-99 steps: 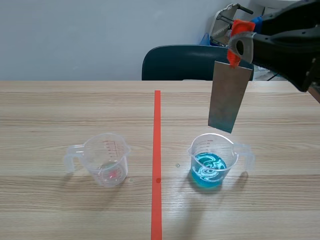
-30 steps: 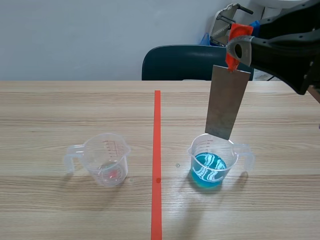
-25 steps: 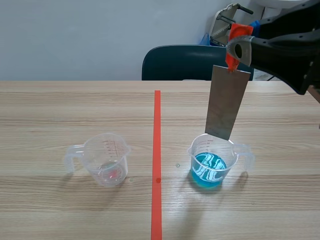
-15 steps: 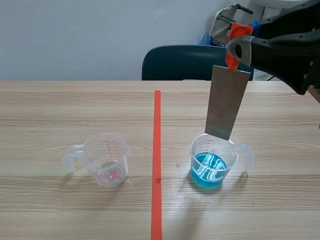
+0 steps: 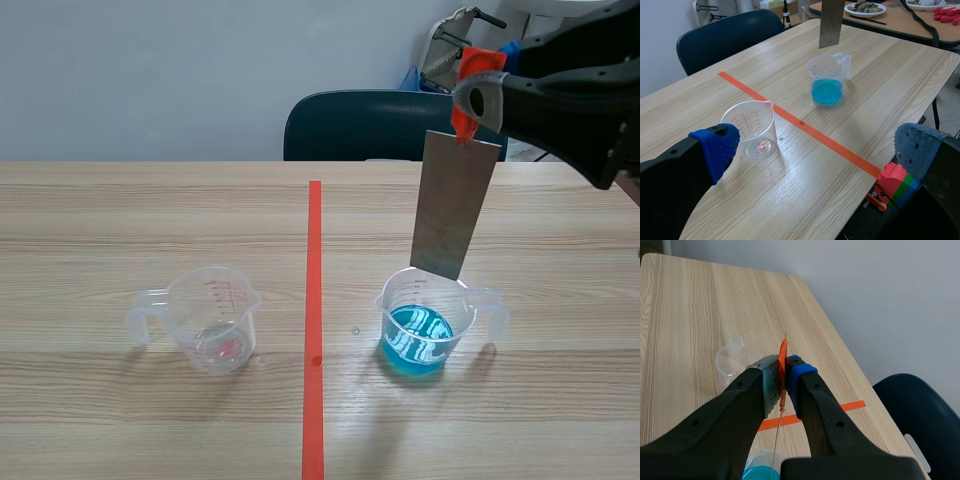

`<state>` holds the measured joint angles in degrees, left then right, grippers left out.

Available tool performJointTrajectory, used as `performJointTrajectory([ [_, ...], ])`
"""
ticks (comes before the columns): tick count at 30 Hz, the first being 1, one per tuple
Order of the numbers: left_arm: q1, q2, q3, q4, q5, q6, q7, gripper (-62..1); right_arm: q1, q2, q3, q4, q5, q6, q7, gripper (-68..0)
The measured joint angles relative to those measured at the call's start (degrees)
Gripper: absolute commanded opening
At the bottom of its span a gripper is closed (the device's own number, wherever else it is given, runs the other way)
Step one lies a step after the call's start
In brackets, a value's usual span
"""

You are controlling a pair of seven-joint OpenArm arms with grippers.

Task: Do the redox reaction experiment

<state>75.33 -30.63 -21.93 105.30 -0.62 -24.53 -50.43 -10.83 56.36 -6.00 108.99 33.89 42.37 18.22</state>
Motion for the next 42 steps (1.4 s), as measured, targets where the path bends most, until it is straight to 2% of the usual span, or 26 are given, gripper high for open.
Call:
performJointTrajectory([
  [19,0.0,0.0,0.0,0.0,0.0,0.0,0.0,1.4,0.0,0.0,-0.1,0.0,0.0,0.0,0.0,-66.8],
  [23,0.0,0.0,0.0,0.0,0.0,0.0,0.0,1.4,0.0,-1.0,-0.1,0.0,-1.4,0.0,0.2,-66.8],
  [32,0.0,0.0,0.0,0.0,0.0,0.0,0.0,1.4,0.0,-1.4,-0.1,0.0,-1.3,0.0,0.2,-66.8],
  [33,0.0,0.0,0.0,0.0,0.0,0.2,0.0,-1.2,0.0,-1.4,-0.1,0.0,-1.3,0.0,0.2,-66.8],
  [34,0.0,0.0,0.0,0.0,0.0,0.5,0.0,-9.2,0.0,-1.4,-0.1,0.0,-1.3,0.0,0.2,-66.8],
  [38,0.0,0.0,0.0,0.0,0.0,4.0,0.0,-51.4,0.0,-1.4,-0.1,0.0,-1.3,0.0,0.2,-66.8],
  [39,0.0,0.0,0.0,0.0,0.2,5.1,0.0,-60.2,0.0,-1.4,-0.1,0.0,-1.3,0.0,0.2,-66.8],
  [42,-0.2,0.0,0.0,0.0,0.2,6.5,-0.9,-59.3,0.0,-1.4,-0.1,0.0,-1.3,0.0,0.2,-66.8],
])
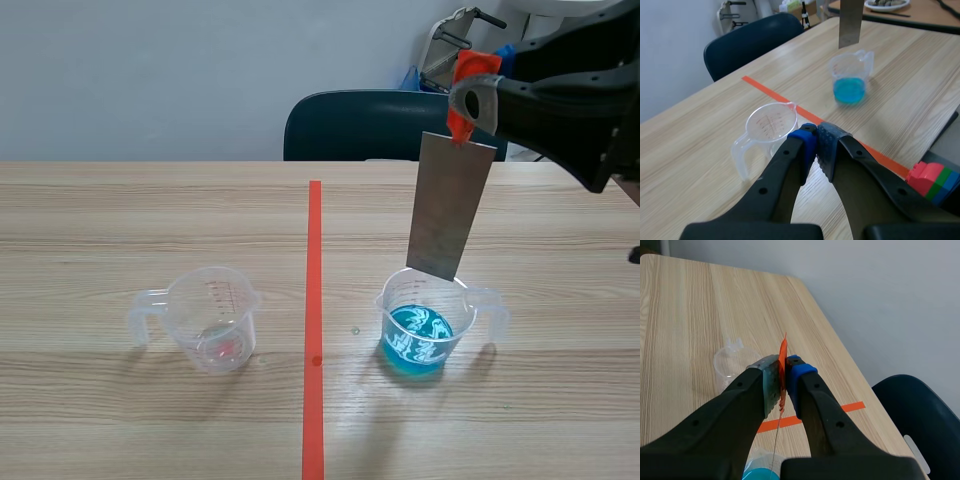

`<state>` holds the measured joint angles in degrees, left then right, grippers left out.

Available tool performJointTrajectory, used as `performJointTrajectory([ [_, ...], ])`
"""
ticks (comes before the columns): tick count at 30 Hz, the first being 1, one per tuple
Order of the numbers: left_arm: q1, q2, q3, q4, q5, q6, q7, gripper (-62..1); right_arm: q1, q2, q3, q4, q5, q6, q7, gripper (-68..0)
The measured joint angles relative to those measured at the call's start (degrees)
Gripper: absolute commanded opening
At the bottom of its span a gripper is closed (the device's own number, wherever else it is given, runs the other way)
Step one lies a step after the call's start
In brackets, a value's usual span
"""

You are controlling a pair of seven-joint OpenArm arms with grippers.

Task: Do the redox reaction experiment

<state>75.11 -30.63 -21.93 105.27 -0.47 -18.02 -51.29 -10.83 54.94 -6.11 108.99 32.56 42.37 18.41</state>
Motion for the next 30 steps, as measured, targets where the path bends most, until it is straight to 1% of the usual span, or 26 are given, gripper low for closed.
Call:
performJointTrajectory([
  [2,-1.6,0.0,0.0,0.0,0.0,-0.2,0.0,-59.2,0.0,0.0,0.0,0.0,0.0,0.0,0.0,-66.8],
  [4,-4.4,-0.4,0.0,-0.1,0.0,-1.3,0.3,-59.2,0.0,0.0,0.0,0.0,0.0,0.0,0.0,-66.8],
  [8,-10.7,-4.2,2.2,-0.1,0.0,-2.6,3.5,-59.3,0.0,0.0,0.0,0.0,0.0,0.0,0.0,-66.8],
  [11,-15.2,-7.1,6.2,-0.1,-0.9,-2.6,5.1,-59.3,0.0,0.0,0.0,0.0,0.0,0.0,0.0,-66.8],
  [15,-20.6,-9.8,12.6,-0.1,-2.7,-2.6,8.4,-59.3,0.0,0.0,0.0,0.0,0.0,0.0,0.0,-66.8],
  [18,-25.7,-10.3,17.3,-0.1,-3.3,-2.6,11.5,-59.3,0.0,0.0,0.0,0.0,0.0,0.0,0.0,-66.8],
  [20,-29.7,-10.4,20.5,-0.1,-4.3,-2.6,14.6,-59.3,0.0,0.0,0.0,0.0,0.0,0.0,0.0,-66.8],
  [22,-34.0,-10.4,23.6,-0.1,-4.3,-2.6,17.6,-59.3,0.0,0.0,0.0,0.0,0.0,0.0,0.0,-66.8],
  [28,-44.8,-10.4,32.5,-0.1,-8.5,-2.6,25.7,-59.3,0.0,0.0,0.0,0.0,0.0,0.0,0.2,-66.8],
  [30,-47.4,-10.4,35.2,-0.1,-8.6,-2.3,27.2,-59.3,0.0,0.0,0.0,0.0,0.0,0.0,0.2,-66.8],
])
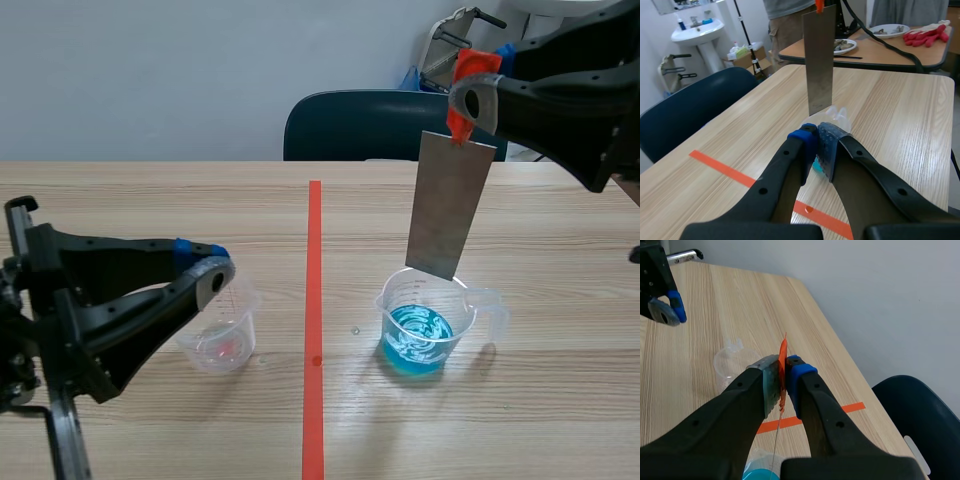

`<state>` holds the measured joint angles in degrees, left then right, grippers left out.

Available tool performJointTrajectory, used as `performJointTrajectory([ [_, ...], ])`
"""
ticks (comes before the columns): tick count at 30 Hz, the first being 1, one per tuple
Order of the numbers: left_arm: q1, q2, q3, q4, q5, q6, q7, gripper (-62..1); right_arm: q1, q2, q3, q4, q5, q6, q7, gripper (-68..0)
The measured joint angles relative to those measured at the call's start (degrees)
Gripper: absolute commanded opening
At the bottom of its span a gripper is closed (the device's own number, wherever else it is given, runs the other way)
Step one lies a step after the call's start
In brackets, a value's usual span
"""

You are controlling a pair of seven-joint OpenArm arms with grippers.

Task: Do the redox reaction experiment

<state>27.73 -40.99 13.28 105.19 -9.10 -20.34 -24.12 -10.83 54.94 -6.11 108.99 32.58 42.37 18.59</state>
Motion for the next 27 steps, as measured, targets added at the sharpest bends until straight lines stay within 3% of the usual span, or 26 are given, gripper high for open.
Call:
performJointTrajectory([
  [5,-5.1,0.4,6.4,0.0,-0.2,1.9,3.4,-59.3,0.0,0.0,0.0,0.0,0.0,0.0,0.0,-66.8],
  [15,-13.7,7.4,15.4,-0.7,-0.2,3.7,9.8,-59.3,0.0,0.0,0.0,0.0,0.0,0.0,0.0,-66.8],
  [27,-21.1,15.5,19.0,-12.6,0.0,6.4,14.8,-59.3,0.0,0.0,0.0,0.0,0.0,0.0,0.0,-66.8],
])
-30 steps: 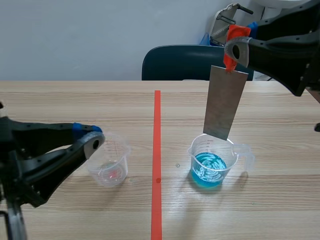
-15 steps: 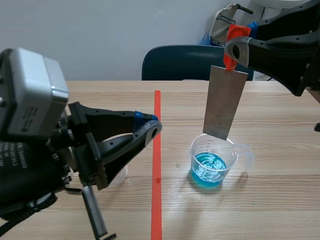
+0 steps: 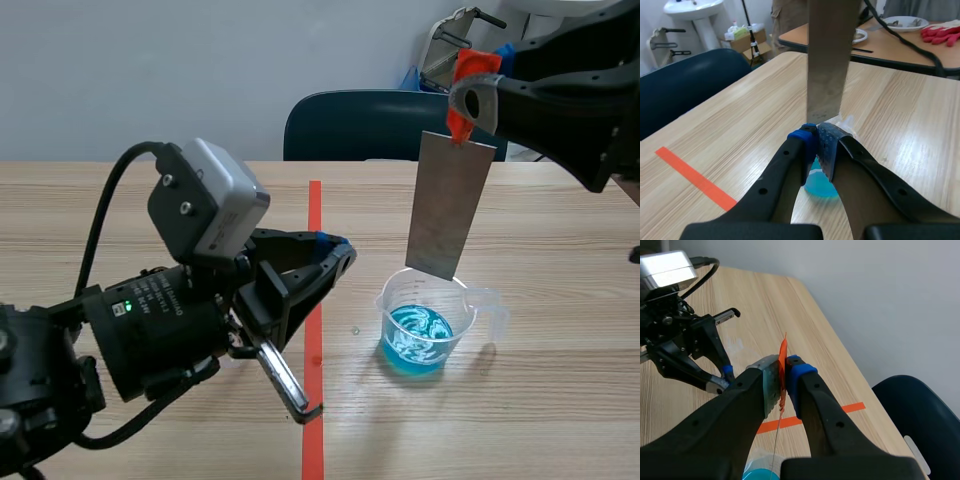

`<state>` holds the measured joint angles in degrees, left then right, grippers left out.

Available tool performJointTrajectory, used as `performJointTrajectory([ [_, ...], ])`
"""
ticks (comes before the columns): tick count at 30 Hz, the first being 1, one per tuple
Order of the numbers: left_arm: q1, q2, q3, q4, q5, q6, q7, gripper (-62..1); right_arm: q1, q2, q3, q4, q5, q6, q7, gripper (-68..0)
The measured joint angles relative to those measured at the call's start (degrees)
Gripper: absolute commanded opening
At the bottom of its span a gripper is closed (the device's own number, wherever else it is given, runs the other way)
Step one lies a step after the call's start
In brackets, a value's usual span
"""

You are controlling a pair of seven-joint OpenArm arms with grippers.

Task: Do the redox reaction experiment

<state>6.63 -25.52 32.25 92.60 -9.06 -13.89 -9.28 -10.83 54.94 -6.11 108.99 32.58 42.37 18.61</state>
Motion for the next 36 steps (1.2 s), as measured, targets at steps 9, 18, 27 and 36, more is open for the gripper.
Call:
performJointTrajectory([
  [9,-2.4,2.7,1.1,-5.2,0.0,0.2,-0.3,-59.3,0.0,0.0,0.0,0.0,0.0,0.0,0.0,-66.8],
  [18,-2.5,3.5,3.6,-5.4,-0.5,-1.1,-1.7,-59.3,0.0,0.0,0.0,0.0,0.0,0.0,0.0,-66.8],
  [27,-2.5,5.2,3.8,-5.4,-0.5,-0.9,-0.5,-59.3,0.0,0.0,0.0,0.0,0.0,0.0,0.0,-66.8],
  [36,-2.5,5.3,3.8,-5.4,-0.5,-0.9,-0.3,-59.3,0.0,0.0,0.0,0.0,0.0,0.0,0.2,-66.8],
])
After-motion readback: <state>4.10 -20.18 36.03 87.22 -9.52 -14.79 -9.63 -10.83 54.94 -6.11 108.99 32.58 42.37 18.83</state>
